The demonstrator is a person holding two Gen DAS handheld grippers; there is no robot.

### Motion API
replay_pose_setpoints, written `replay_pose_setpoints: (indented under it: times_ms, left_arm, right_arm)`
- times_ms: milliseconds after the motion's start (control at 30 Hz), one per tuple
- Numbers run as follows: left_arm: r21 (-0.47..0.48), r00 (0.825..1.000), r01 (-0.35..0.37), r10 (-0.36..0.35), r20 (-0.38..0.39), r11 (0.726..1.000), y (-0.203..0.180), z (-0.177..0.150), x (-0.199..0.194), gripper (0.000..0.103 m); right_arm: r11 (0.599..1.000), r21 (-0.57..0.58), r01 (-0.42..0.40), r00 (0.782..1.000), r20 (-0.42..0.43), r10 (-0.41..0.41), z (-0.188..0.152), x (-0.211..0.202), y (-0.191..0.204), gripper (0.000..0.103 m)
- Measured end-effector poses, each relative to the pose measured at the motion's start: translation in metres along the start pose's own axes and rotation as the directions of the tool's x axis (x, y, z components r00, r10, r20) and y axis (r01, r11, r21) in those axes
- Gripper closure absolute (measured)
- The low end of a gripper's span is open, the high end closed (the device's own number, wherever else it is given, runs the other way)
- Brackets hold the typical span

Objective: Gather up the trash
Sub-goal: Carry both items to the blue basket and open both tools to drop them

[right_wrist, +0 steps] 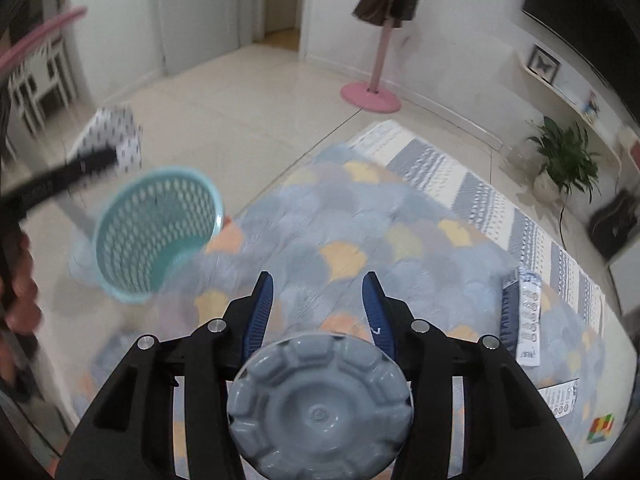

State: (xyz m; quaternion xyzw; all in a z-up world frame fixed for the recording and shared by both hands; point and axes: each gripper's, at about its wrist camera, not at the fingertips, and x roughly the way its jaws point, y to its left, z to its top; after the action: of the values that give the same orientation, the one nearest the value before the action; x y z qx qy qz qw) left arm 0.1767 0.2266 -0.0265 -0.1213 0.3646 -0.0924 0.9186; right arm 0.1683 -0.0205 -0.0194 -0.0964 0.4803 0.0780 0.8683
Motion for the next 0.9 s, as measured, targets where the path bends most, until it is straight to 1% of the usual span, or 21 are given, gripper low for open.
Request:
replay_pose_setpoints:
  times_ms: [33,133,233,267,333,400,433,500,600,633,700,767,833,900]
  left_arm:
    - [0.002,1.000,-0.009,0.009,-0.002,1.000,0.003,-0.003,0.000,0.082]
    - [-0.021,1.000,-0.007,0.006,-0.010,1.000,0.011,-0.008,0.002,0.082]
    - [-0.037,1.000,0.004,-0.004,-0.008,0.999,0.012,-0.006,0.005,0.082]
    - [-0.037,1.000,0.008,-0.009,-0.007,0.999,0.011,-0.006,0.005,0.082]
    - [-0.030,1.000,0.015,-0.016,-0.008,0.999,0.009,-0.008,0.004,0.082]
    - [-0.020,1.000,0.017,-0.017,-0.013,1.000,0.005,-0.010,0.006,0.082]
    - [-0.013,1.000,0.018,-0.018,-0.016,1.000,0.003,-0.011,0.008,0.082]
    - [0.002,0.999,0.016,-0.016,-0.027,1.000,-0.002,-0.015,0.013,0.081]
    - [0.005,0.999,0.019,-0.019,-0.042,1.000,-0.009,-0.018,0.021,0.081]
    - [0.001,0.999,0.024,-0.024,-0.047,1.000,-0.011,-0.019,0.022,0.081]
    - [0.003,0.998,0.032,-0.032,-0.052,0.999,-0.017,-0.020,0.025,0.081]
    - [0.022,0.998,0.029,-0.028,-0.056,0.999,-0.023,-0.021,0.026,0.081]
    - [0.031,0.998,0.026,-0.024,-0.059,0.999,-0.025,-0.022,0.027,0.081]
    - [0.029,0.998,0.026,-0.024,-0.065,0.999,-0.025,-0.022,0.029,0.080]
  right_arm:
    - [1.000,0.007,0.002,1.000,0.005,-0.002,0.000,-0.001,-0.001,0.060]
    - [0.999,0.042,-0.010,0.999,0.040,0.008,0.013,-0.008,-0.012,0.060]
    - [0.997,0.053,-0.050,0.987,0.154,0.041,0.024,-0.020,-0.025,0.060]
    - [0.996,0.063,-0.056,0.984,0.174,0.044,0.023,-0.020,-0.032,0.060]
    - [0.994,0.089,-0.067,0.984,0.170,0.051,0.016,-0.014,-0.047,0.060]
    - [0.990,0.115,-0.078,0.992,0.110,0.066,-0.004,0.002,-0.067,0.059]
    - [0.989,0.126,-0.073,0.995,0.074,0.064,-0.017,0.008,-0.075,0.057]
    - [0.983,0.140,-0.121,0.992,0.053,0.114,-0.037,0.007,-0.085,0.055]
    - [0.979,0.158,-0.128,0.991,-0.005,0.130,-0.060,0.009,-0.096,0.051]
    - [0.975,0.165,-0.146,0.988,-0.025,0.152,-0.065,0.012,-0.098,0.051]
    - [0.972,0.167,-0.166,0.979,-0.095,0.183,-0.072,0.020,-0.098,0.051]
    - [0.971,0.150,-0.187,0.961,-0.177,0.213,-0.076,0.030,-0.092,0.050]
    - [0.974,0.130,-0.186,0.947,-0.239,0.213,-0.077,0.037,-0.086,0.050]
    - [0.976,0.120,-0.182,0.944,-0.256,0.208,-0.077,0.040,-0.084,0.050]
